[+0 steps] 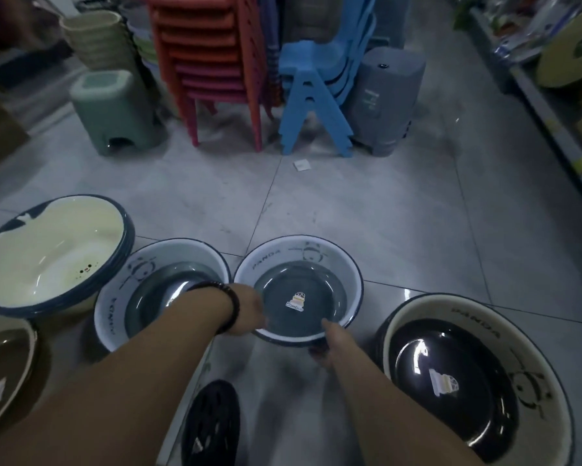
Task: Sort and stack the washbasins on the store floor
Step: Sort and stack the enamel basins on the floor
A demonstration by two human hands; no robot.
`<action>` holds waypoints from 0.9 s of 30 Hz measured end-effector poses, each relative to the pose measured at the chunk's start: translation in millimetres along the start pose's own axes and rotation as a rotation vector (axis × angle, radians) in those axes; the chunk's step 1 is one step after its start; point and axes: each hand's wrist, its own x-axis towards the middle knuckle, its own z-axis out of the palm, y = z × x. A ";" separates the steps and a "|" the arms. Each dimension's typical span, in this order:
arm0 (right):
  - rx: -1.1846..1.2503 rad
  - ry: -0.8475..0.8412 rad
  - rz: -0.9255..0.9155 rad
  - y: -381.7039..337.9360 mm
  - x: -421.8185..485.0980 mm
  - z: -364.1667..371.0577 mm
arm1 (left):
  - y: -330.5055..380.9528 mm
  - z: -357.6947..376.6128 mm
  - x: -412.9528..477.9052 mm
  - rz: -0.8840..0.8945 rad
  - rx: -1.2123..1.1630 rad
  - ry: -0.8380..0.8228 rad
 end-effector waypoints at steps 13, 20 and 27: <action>0.270 -0.132 -0.282 -78.4 -222.2 -13.0 | 26.4 7.6 -13.3 -0.256 -1.447 0.079; -0.041 -0.094 -0.447 -108.4 -269.2 -117.3 | 118.6 -2.7 -46.7 -0.033 -1.994 0.400; -0.354 0.493 -0.760 -143.9 -242.2 -311.6 | 177.6 9.7 -0.9 0.103 -1.545 0.306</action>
